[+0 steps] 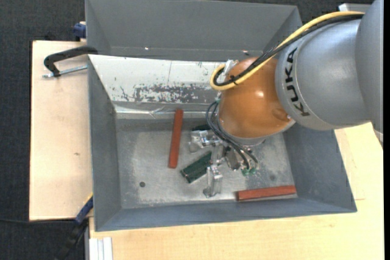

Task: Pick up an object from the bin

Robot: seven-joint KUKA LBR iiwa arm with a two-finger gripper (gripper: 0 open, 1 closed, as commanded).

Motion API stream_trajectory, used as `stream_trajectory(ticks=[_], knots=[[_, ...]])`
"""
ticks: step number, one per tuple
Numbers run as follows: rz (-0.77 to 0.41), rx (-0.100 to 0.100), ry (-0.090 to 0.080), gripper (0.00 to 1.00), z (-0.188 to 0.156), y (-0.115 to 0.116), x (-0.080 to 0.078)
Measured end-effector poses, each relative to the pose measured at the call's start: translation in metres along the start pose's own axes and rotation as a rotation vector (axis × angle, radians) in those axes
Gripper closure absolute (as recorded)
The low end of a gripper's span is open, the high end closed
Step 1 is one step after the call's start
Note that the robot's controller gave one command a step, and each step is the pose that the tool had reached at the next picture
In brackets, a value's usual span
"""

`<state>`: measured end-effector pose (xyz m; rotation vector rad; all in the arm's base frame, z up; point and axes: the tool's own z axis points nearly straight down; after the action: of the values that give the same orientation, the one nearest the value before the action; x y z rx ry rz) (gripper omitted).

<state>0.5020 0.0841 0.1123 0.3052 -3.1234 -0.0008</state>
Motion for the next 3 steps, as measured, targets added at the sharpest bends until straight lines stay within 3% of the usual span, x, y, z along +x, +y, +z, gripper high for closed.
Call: stream_trajectory(ticks=[1,2,3], knots=[[-0.148,0.001,-0.010,0.00,-0.013,-0.001,-0.006],[-0.038,-0.001,-0.002,0.00,0.044,-0.010,-0.015],[-0.264,0.000,-0.008,1.00,0.041,-0.005,-0.017]])
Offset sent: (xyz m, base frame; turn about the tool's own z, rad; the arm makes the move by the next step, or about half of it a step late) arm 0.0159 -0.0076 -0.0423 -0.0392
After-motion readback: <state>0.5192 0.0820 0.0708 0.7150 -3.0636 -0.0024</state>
